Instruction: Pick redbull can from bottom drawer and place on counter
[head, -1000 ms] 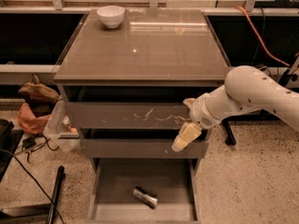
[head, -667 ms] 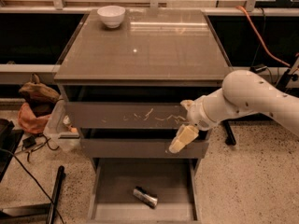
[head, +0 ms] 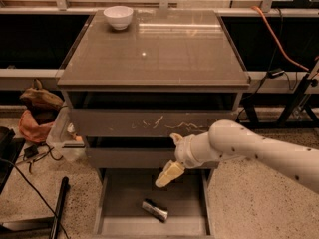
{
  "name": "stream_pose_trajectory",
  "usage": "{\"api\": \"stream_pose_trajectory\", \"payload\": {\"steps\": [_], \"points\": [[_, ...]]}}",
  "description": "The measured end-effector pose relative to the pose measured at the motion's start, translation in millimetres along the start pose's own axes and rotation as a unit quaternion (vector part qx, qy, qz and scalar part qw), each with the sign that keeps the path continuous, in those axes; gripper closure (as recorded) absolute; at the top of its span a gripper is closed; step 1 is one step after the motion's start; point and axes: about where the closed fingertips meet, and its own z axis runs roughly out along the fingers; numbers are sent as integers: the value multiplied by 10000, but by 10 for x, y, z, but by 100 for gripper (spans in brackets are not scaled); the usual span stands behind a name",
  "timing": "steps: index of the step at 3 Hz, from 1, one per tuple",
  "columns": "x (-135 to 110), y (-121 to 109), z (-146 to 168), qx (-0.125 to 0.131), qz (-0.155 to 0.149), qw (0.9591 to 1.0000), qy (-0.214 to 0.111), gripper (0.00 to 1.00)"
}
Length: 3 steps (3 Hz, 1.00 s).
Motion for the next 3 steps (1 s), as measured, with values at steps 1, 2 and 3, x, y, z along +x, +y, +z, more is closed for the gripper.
{"api": "stream_pose_trajectory", "payload": {"steps": [1, 2, 3], "points": [[222, -80, 706, 171, 1, 9998, -141, 0], [212, -203, 795, 430, 62, 9987, -261, 0], [213, -203, 795, 429, 62, 9987, -261, 0]]}}
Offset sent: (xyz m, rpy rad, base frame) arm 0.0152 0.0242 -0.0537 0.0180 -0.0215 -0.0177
